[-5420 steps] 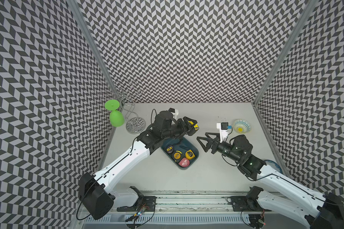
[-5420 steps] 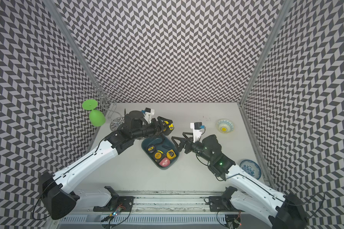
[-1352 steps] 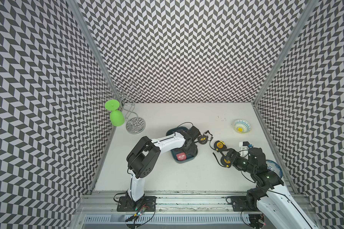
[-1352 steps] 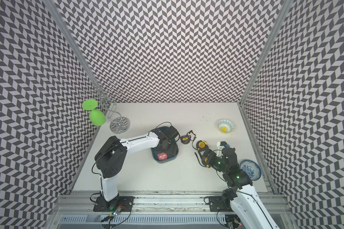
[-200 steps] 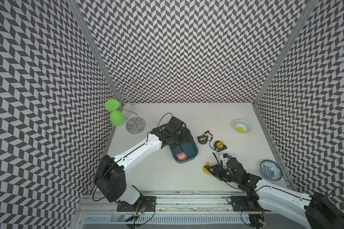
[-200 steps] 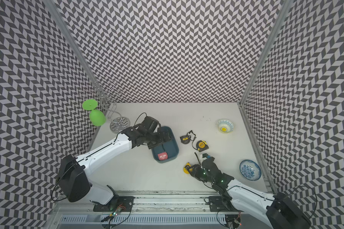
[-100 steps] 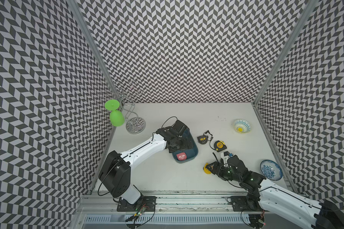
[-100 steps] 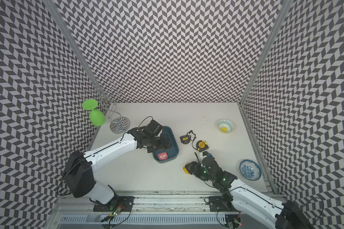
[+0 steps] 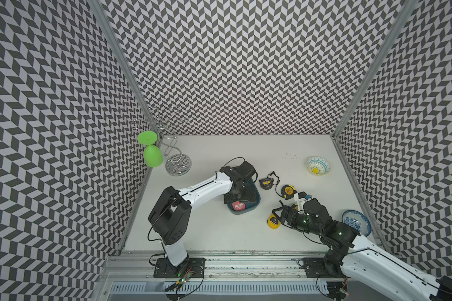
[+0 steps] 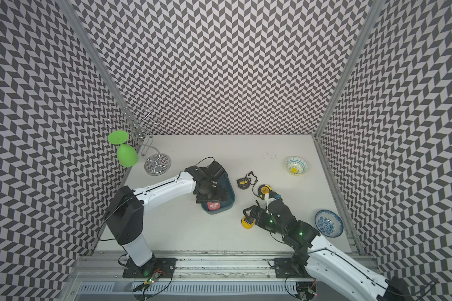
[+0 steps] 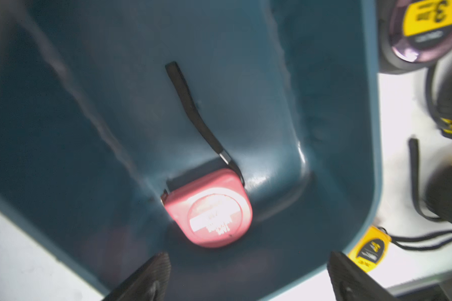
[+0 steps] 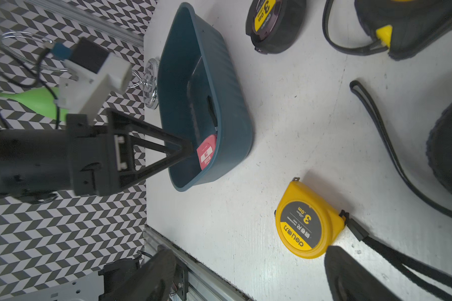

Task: Take the tape measure out of the storage box
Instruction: Pick up the tape measure from the storage box.

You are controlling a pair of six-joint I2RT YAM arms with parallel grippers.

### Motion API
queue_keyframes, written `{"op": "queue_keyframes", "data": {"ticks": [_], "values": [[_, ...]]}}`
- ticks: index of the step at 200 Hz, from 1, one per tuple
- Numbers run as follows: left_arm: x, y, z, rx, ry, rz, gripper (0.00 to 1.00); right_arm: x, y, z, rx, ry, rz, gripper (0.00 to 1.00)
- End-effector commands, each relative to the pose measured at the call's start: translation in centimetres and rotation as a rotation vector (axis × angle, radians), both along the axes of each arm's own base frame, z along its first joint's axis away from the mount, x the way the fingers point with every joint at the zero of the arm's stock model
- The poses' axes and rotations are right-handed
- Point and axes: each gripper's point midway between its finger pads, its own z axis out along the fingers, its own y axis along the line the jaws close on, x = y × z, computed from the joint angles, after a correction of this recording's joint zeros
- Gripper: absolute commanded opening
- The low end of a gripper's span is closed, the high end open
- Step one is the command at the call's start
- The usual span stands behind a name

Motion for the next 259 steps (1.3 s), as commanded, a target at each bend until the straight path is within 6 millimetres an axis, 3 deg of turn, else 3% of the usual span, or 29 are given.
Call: {"op": "queue_keyframes", "data": {"ticks": [1,89,153,187,259], "values": [[-0.3,0.9,-0.5,0.083,0.017,-0.021,1.00,0.7,-0.3,1.9,-0.003,-0.056,-0.020,0.95],[-1.0,1.9,-3.5,0.168,0.081,-0.090,1.00,1.6,-0.5,4.8,0.027,-0.113,-0.062,0.98],[-1.6,1.8,-4.3,0.164,0.122,-0.101,1.00,2.4,0.5,5.3,-0.003,-0.105,-0.034,0.99],[-1.9,0.5,-4.2,0.095,0.141,-0.092,0.99,2.7,0.9,5.0,-0.001,-0.096,-0.033,0.99],[-0.1,-1.5,-2.4,0.020,0.089,-0.055,0.96,2.8,0.9,5.0,0.012,-0.100,-0.030,1.00]]}}
